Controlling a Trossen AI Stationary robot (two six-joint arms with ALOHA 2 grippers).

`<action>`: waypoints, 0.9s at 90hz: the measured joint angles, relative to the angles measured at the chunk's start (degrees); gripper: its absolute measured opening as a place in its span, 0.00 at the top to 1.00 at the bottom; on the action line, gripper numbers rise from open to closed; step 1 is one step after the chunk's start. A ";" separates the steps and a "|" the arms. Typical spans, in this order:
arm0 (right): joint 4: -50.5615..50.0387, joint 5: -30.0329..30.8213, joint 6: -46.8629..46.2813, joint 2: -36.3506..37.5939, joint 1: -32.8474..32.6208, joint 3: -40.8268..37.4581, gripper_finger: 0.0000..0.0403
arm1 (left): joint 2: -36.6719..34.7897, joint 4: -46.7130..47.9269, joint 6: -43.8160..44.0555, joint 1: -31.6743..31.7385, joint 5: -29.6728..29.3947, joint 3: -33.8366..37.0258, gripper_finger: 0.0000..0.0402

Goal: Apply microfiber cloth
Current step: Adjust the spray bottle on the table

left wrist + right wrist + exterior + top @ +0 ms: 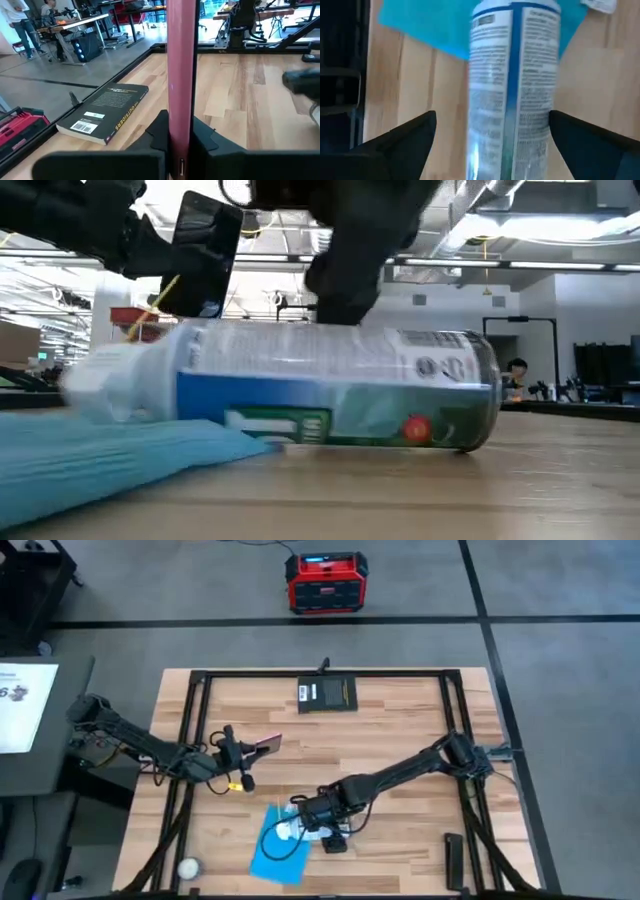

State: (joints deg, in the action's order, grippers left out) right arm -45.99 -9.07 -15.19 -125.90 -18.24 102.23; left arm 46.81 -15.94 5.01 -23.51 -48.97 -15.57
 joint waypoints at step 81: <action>8.58 18.70 7.09 -3.40 1.62 4.42 0.30 | 0.01 1.55 1.82 -2.03 0.77 0.00 0.98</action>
State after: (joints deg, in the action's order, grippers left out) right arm -37.41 9.63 -8.10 -129.30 -16.62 106.65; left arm 46.82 -14.40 6.83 -25.54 -48.21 -15.57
